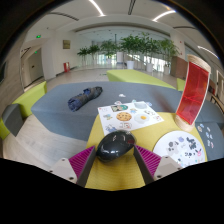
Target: Arrange mouse
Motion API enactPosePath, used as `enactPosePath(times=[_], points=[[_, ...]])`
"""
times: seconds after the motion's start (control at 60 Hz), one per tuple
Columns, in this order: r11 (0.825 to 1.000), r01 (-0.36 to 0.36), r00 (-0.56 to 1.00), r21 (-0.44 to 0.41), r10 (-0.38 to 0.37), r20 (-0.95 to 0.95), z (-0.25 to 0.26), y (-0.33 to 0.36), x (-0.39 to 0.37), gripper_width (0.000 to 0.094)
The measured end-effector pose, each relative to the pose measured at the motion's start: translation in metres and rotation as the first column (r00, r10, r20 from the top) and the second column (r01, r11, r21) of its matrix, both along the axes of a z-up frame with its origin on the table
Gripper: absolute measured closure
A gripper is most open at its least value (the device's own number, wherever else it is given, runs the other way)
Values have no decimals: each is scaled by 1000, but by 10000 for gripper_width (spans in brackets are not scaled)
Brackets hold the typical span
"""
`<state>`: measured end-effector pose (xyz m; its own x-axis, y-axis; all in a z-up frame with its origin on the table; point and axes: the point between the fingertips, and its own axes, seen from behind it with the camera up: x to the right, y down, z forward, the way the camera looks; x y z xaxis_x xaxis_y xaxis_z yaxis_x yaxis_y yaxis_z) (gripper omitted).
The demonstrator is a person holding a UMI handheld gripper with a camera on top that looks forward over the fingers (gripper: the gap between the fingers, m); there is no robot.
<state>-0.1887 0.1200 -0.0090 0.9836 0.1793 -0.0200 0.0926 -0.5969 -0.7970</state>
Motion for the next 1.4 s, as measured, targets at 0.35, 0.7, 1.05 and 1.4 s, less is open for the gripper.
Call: enactPosePath(times=[0.35,0.7,1.05,1.4], points=[[996,89,996,-20,-89,21,6,14,3,97],[988,152,988,-17,-152,25,1,22,6,222],[997,21,999,-73,-22,-23,0,-15,15,331],[999,29,999,17,-28,-41,36,-7,13,430]])
